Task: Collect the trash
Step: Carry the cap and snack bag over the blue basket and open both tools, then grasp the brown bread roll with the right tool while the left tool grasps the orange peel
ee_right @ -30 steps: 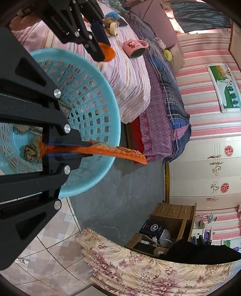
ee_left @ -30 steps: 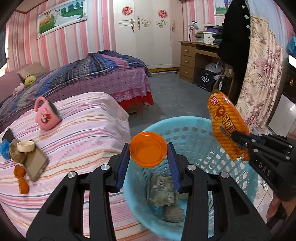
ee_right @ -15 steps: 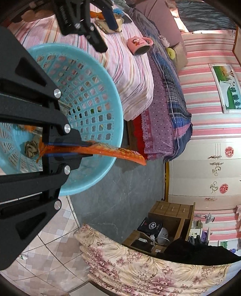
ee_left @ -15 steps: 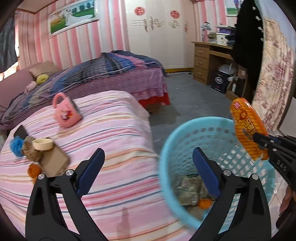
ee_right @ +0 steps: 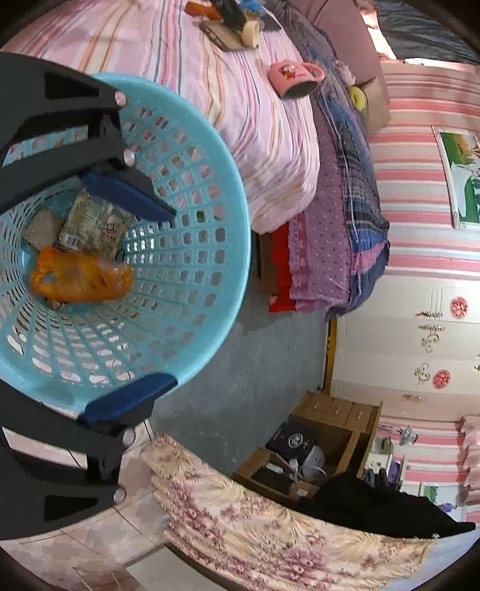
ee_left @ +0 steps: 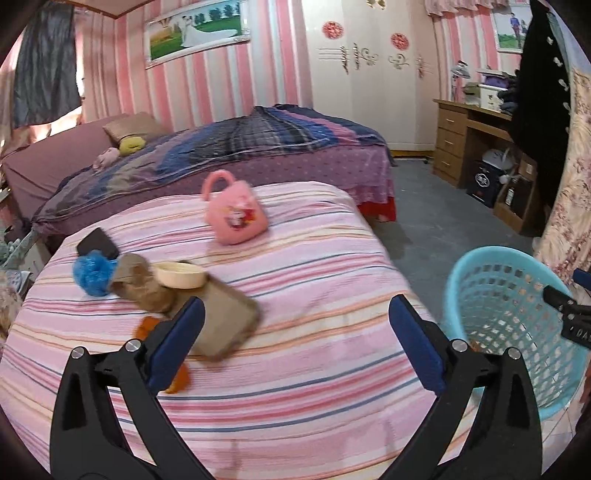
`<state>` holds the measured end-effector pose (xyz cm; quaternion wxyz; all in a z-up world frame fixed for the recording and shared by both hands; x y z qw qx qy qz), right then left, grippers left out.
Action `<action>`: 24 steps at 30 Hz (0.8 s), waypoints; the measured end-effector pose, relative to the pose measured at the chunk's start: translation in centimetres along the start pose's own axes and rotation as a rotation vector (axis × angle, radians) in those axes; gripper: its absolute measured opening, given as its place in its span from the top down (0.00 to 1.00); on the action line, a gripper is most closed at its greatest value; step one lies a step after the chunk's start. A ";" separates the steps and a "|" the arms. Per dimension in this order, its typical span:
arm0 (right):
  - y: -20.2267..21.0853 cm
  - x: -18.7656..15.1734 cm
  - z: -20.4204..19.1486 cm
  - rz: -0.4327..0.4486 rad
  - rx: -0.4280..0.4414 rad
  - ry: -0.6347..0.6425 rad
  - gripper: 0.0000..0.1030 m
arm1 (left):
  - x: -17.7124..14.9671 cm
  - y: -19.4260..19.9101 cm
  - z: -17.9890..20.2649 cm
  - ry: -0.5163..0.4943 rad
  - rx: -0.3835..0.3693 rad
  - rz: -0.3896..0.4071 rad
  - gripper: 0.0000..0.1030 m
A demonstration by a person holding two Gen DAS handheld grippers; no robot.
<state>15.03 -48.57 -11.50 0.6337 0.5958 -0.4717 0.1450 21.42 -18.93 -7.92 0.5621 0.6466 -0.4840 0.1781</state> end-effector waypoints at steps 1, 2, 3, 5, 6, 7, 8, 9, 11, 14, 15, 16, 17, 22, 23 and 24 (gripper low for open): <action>0.0 0.1 0.0 -0.002 -0.002 -0.015 0.16 | -0.3 0.1 -1.0 0.004 0.010 0.000 0.06; 0.0 0.1 0.1 -0.002 -0.003 -0.020 0.16 | -0.6 0.1 -1.8 0.006 0.018 -0.001 0.06; 0.0 0.2 0.1 -0.002 -0.006 -0.037 0.15 | -0.8 0.3 -2.5 0.009 0.026 -0.002 0.06; 0.0 0.5 0.3 0.003 -0.013 -0.056 0.13 | -1.4 0.5 -4.3 0.018 0.045 -0.003 0.06; 0.1 0.7 0.2 0.013 -0.015 -0.073 0.12 | -1.7 0.5 -5.2 0.023 0.052 -0.005 0.06; 0.2 0.9 0.1 0.019 -0.011 -0.088 0.10 | -2.0 0.6 -6.1 0.028 0.059 -0.006 0.06; 0.2 1.1 -0.2 0.023 -0.006 -0.105 0.10 | -2.2 0.6 -6.8 0.034 0.066 -0.007 0.05; 0.2 1.0 -0.2 0.024 -0.002 -0.114 0.10 | -2.6 0.7 -7.8 0.042 0.074 -0.008 0.05; 0.3 1.2 -0.4 0.028 0.006 -0.132 0.09 | -3.2 0.8 -9.4 0.050 0.087 -0.010 0.05; 0.4 1.4 -1.2 0.036 0.018 -0.151 0.09 | -4.3 0.8 -11.8 0.065 0.120 -0.009 0.05; 0.6 1.5 -2.0 0.045 0.020 -0.143 0.09 | -4.6 0.7 -12.5 0.073 0.128 -0.011 0.05; 0.5 1.4 -2.2 0.047 0.020 -0.141 0.09 | -5.1 0.5 -13.2 0.082 0.133 -0.014 0.05; 0.5 1.4 -2.5 0.050 0.020 -0.135 0.09 | -5.5 0.4 -13.9 0.089 0.136 -0.018 0.05; 0.6 1.2 -5.1 0.060 0.039 -0.096 0.09 | -6.8 -0.2 -16.3 0.092 0.163 -0.037 0.05; 0.6 1.1 -6.0 0.060 0.045 -0.089 0.09 | -7.0 -0.3 -16.8 0.090 0.170 -0.040 0.05; 0.5 1.1 -6.4 0.059 0.049 -0.087 0.09 | -7.2 -0.2 -17.2 0.091 0.174 -0.042 0.05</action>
Point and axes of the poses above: each gripper's, at about its wrist camera, not at the fingertips, and y roughly against the way its jaws point, z to its right, x to its top, the point moved 9 cm from there along -y, roughly the way its jaws point, and after that the axes turned 15 degrees about -y, right-handed, at the moved point
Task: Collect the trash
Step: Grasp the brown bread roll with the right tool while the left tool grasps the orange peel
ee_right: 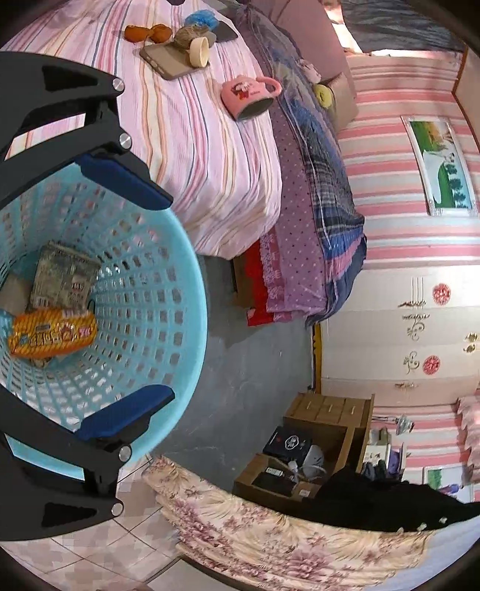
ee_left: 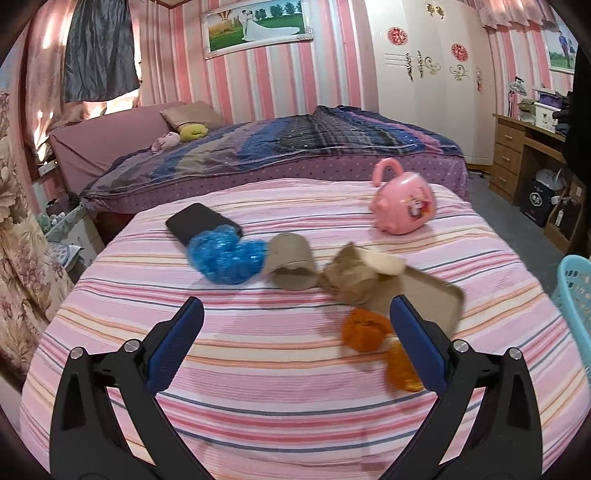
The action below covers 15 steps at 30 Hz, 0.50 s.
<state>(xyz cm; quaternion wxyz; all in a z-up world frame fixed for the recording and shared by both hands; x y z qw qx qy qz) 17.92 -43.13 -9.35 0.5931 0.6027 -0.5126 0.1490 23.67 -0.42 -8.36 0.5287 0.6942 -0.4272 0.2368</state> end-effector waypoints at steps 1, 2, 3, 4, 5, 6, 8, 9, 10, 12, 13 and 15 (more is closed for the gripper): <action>0.1 0.0 -0.4 -0.001 0.001 0.001 0.09 | -0.2 -0.1 -0.5 0.002 0.002 -0.001 0.05; 0.0 0.0 -0.7 -0.002 0.003 0.003 0.09 | -0.3 -0.2 -0.9 0.004 0.004 -0.002 0.05; -0.1 -0.1 -1.3 -0.002 0.005 0.008 0.09 | -0.5 -0.2 -1.4 0.005 0.007 -0.003 0.05; -0.1 -0.2 -1.9 -0.001 0.006 0.015 0.09 | -0.6 -0.3 -1.9 0.007 0.014 -0.004 0.05; -0.2 -0.3 -2.6 0.000 0.009 0.022 0.09 | -0.9 -0.4 -2.6 0.012 0.023 -0.006 0.05; -0.2 -0.4 -3.2 0.000 0.014 0.027 0.09 | -1.1 -0.5 -3.0 0.017 0.026 -0.009 0.05; -0.1 -0.7 -4.2 -0.003 0.020 0.033 0.09 | -1.6 -0.8 -4.3 0.038 0.026 -0.021 0.05; -0.3 -1.0 -5.3 -0.007 0.026 0.043 0.09 | -1.9 -1.0 -4.8 0.048 0.026 -0.028 0.05; -0.3 -1.1 -5.7 -0.008 0.027 0.047 0.09 | -2.3 -1.2 -5.4 0.059 0.028 -0.035 0.05; -0.6 -1.7 -7.5 -0.019 0.043 0.055 0.09 | -2.9 -1.6 -6.5 0.082 0.031 -0.051 0.05; -0.6 -1.8 -8.0 -0.023 0.051 0.053 0.09 | -3.2 -1.8 -7.1 0.096 0.031 -0.059 0.05; -0.7 -2.2 -9.2 -0.033 0.072 0.051 0.09 | -3.7 -2.1 -8.0 0.119 0.030 -0.074 0.05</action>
Point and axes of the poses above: each gripper's, at about its wrist camera, not at the fingertips, and y roughly against the way its jaws point, z to its right, x to its top, the point moved 9 cm from there along -y, roughly the way its jaws point, and after that the axes turned 15 degrees about -y, right-handed, at the moved point
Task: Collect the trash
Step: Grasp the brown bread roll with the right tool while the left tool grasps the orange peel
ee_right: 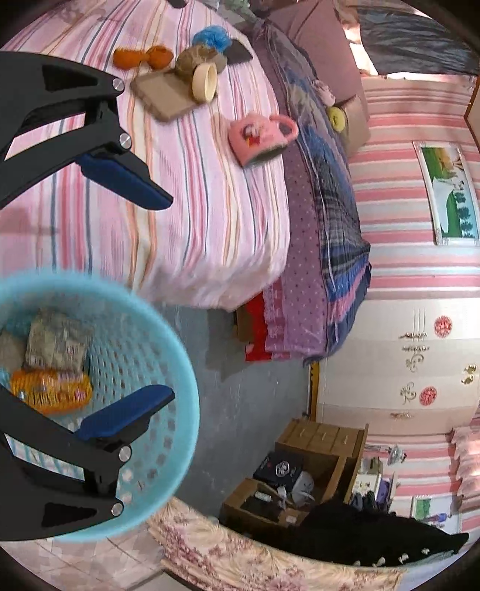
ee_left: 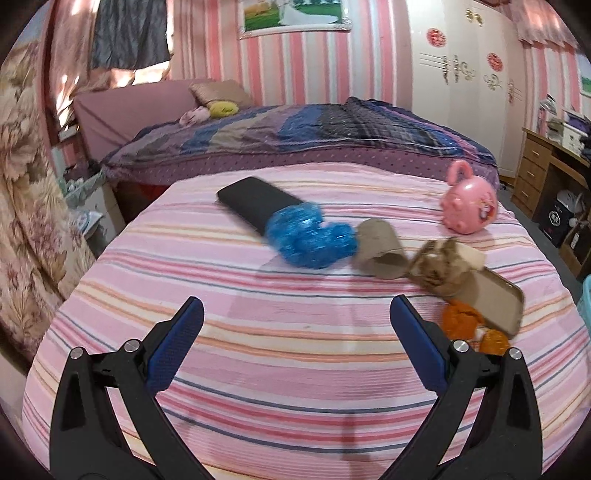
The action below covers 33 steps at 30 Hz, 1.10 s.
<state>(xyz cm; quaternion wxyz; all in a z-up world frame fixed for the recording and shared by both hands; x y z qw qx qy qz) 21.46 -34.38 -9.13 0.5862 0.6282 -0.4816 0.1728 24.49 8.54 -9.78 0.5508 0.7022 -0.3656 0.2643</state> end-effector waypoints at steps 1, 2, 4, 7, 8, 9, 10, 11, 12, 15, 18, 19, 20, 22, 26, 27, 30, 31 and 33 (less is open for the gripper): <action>-0.2 -0.4 -1.3 -0.011 0.021 0.008 0.09 | -0.3 -0.2 -0.4 0.008 0.001 -0.007 0.05; -0.2 -0.6 -1.9 -0.015 0.028 0.014 0.09 | -0.5 -0.4 -0.8 0.017 0.004 -0.015 0.05; -0.4 -1.4 -3.9 -0.028 0.054 0.042 0.09 | -0.9 -0.6 -1.6 0.029 0.009 -0.028 0.05; -0.7 -2.7 -6.9 -0.052 0.094 0.080 0.09 | -1.6 -0.7 -2.7 0.037 0.015 -0.043 0.05; -0.7 -3.2 -7.9 -0.061 0.109 0.094 0.09 | -1.7 -0.6 -3.2 0.039 0.017 -0.046 0.05; -0.7 -3.5 -8.5 -0.066 0.119 0.105 0.09 | -2.0 -0.6 -3.6 0.041 0.020 -0.049 0.05; -0.6 -4.1 -9.6 -0.075 0.132 0.128 0.09 | -2.2 -0.6 -4.0 0.042 0.024 -0.054 0.05; -0.6 -4.7 -10.5 -0.084 0.143 0.150 0.09 | -2.6 -0.5 -4.5 0.045 0.030 -0.060 0.05; -0.5 -5.6 -11.7 -0.098 0.156 0.180 0.09 | -2.9 -0.6 -5.0 0.048 0.033 -0.064 0.05; -0.2 -7.2 -13.8 -0.120 0.179 0.231 0.09 | -3.6 -0.5 -6.5 0.055 0.055 -0.073 0.05; -0.1 -8.3 -15.6 -0.136 0.191 0.252 0.09 | -4.2 -0.3 -7.8 0.070 0.067 -0.079 0.05; 0.0 -8.7 -16.1 -0.142 0.196 0.255 0.09 | -4.4 -0.3 -8.2 0.077 0.066 -0.081 0.05; 0.0 -9.1 -16.6 -0.148 0.202 0.253 0.09 | -4.7 -0.3 -8.5 0.085 0.066 -0.084 0.05; -0.1 -9.8 -17.5 -0.156 0.210 0.244 0.09 | -5.2 -0.3 -9.1 0.092 0.066 -0.090 0.05; -0.1 -11.1 -19.4 -0.176 0.218 0.264 0.09 | -5.8 -0.2 -9.8 0.083 0.078 -0.094 0.05; 0.0 -11.5 -19.9 -0.181 0.216 0.279 0.09 | -5.8 -0.2 -9.9 0.085 0.078 -0.095 0.05; -0.2 -12.2 -20.6 -0.198 0.205 0.319 0.11 | -6.0 -0.2 -10.1 0.096 0.070 -0.101 0.05; -0.1 -12.2 -20.6 -0.200 0.205 0.322 0.15 | -6.1 -0.2 -10.1 0.095 0.069 -0.102 0.05; -0.3 -12.7 -20.8 -0.228 0.206 0.336 0.24 | -6.2 -0.1 -10.2 0.092 0.072 -0.100 0.05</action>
Point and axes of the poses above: each gripper's, at about its wrist camera, not at the fingertips, and y roughly against the way its jaws point, z to its right, x to its top, the point moved 9 cm from there along -y, roughly the way its jaws point, and after that the axes turned 15 degrees about -y, right-handed, at the moved point
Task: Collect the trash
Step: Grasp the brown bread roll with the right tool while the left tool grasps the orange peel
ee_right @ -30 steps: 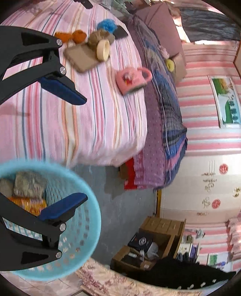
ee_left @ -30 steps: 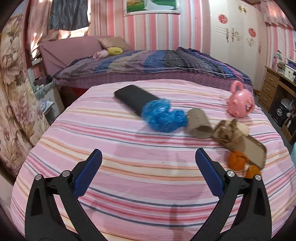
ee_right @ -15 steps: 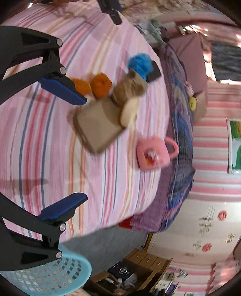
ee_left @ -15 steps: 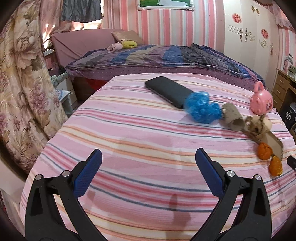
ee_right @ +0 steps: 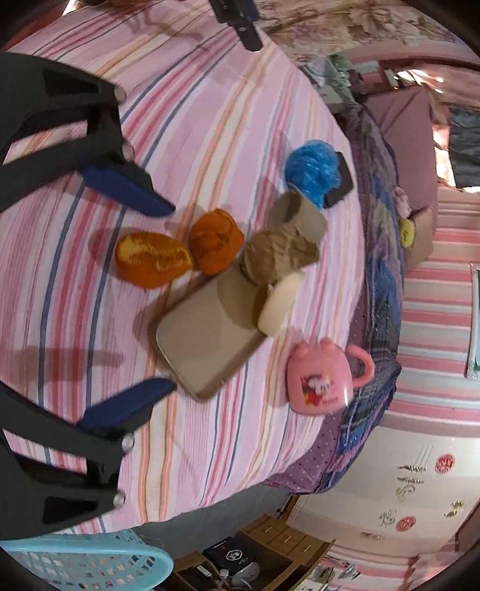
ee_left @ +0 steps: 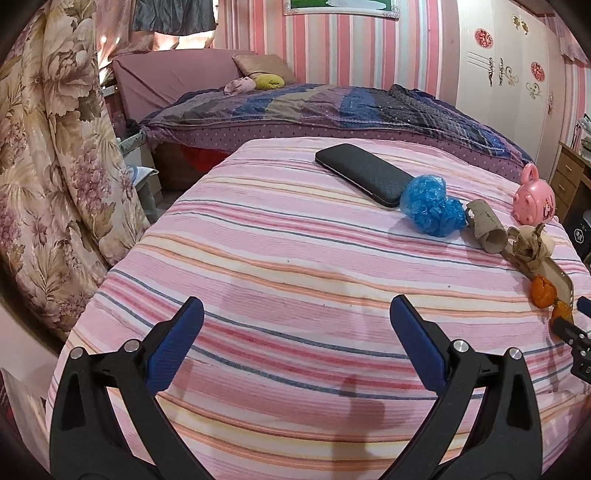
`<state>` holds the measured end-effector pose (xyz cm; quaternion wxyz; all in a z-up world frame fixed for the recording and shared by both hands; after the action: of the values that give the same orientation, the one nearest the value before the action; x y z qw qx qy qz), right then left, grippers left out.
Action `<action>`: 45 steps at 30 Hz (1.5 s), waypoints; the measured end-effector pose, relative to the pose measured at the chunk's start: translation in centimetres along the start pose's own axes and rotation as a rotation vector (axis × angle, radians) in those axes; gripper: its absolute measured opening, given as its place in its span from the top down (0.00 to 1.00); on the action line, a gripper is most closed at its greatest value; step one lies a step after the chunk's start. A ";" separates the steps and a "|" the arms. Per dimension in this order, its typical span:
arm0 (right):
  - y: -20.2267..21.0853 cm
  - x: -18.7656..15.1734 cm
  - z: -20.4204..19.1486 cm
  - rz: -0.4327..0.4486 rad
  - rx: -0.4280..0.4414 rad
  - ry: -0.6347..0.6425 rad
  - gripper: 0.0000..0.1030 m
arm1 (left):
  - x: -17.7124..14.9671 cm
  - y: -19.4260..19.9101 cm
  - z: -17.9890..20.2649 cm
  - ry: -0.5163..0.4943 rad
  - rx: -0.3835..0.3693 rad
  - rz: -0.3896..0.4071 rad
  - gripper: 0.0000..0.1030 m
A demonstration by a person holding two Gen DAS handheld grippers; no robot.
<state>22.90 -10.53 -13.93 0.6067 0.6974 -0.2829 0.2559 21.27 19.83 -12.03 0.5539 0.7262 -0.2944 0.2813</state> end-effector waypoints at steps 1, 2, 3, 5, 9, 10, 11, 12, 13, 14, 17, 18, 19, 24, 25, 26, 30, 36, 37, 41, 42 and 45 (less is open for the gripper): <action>-0.1 0.0 0.0 -0.004 0.001 0.001 0.26 | 0.0 0.0 -0.1 -0.001 0.000 0.001 0.05; -0.2 -0.1 -0.1 -0.014 0.000 0.002 0.28 | 0.0 0.0 -0.1 0.000 -0.001 0.001 0.05; -0.3 -0.1 -0.1 -0.014 0.000 0.002 0.29 | 0.0 0.0 -0.1 0.001 -0.001 0.000 0.05; -0.3 -0.1 -0.3 -0.010 0.008 -0.002 0.40 | 0.0 0.0 -0.1 0.000 -0.002 0.000 0.05; -0.5 -0.1 -0.6 -0.005 0.029 0.008 0.58 | 0.0 0.2 0.1 -0.008 -0.002 0.005 0.05; -0.5 -0.1 -0.7 -0.002 0.031 0.012 0.62 | 0.0 0.3 0.1 -0.011 -0.002 0.006 0.05; -0.4 -0.2 -1.0 0.001 0.042 0.028 0.68 | 0.0 0.3 0.2 -0.013 -0.003 0.007 0.05; -0.3 -0.2 -1.0 0.002 0.042 0.031 0.70 | 0.1 0.3 0.4 -0.015 -0.004 0.008 0.05; -0.3 -0.2 -1.0 0.004 0.042 0.035 0.70 | 0.1 0.4 0.5 -0.017 -0.005 0.009 0.05; -0.2 -0.2 -1.1 0.005 0.048 0.039 0.71 | 0.1 0.4 0.7 -0.019 -0.006 0.009 0.05; 0.2 -0.1 -1.0 0.009 0.073 0.041 0.74 | 0.3 0.4 1.4 -0.028 -0.011 0.008 0.05; 0.2 -0.1 -1.1 0.010 0.074 0.043 0.74 | 0.4 0.4 1.6 -0.032 -0.012 0.009 0.05; 0.3 -0.1 -1.1 0.012 0.075 0.046 0.74 | 0.5 0.5 1.9 -0.035 -0.014 0.011 0.05; 1.0 0.3 -0.2 0.037 0.072 0.042 0.74 | 1.4 0.9 4.0 -0.036 -0.048 0.023 0.05; 1.2 0.5 0.2 0.043 0.071 0.032 0.74 | 1.6 1.0 4.5 -0.041 -0.055 0.026 0.05; 1.3 0.5 0.4 0.044 0.071 0.030 0.74 | 1.8 1.1 5.3 -0.051 -0.061 0.031 0.05; 2.0 1.1 2.9 0.061 0.060 -0.014 0.74 | 2.6 1.6 8.9 -0.116 -0.088 0.050 0.05; 2.3 1.9 6.7 0.062 0.030 -0.064 0.74 | 3.5 2.5 15.1 -0.175 -0.183 0.070 0.05; 2.3 2.0 7.0 0.062 0.029 -0.066 0.74 | 3.7 2.6 16.1 -0.185 -0.199 0.070 0.05; 2.4 2.5 9.6 0.062 0.010 -0.078 0.74 | 4.2 2.8 19.7 -0.228 -0.236 0.083 0.05; 2.4 2.5 9.7 0.062 0.010 -0.079 0.74 | 4.4 2.8 20.4 -0.238 -0.246 0.086 0.05; 2.5 2.8 11.2 0.063 0.002 -0.094 0.74 | 4.7 2.2 22.6 -0.264 -0.292 0.076 0.05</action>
<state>23.27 -22.15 -11.75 0.5834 0.7002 -0.3327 0.2420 24.63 -3.07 -12.31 0.5987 0.6571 -0.4296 0.1587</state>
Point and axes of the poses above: each gripper's, at about its wrist camera, not at the fingertips, and y roughly against the way its jaws point, z to its right, x to its top, the point moved 9 cm from there along -y, roughly the way its jaws point, and after that the axes turned 15 degrees about -y, right-handed, at the moved point
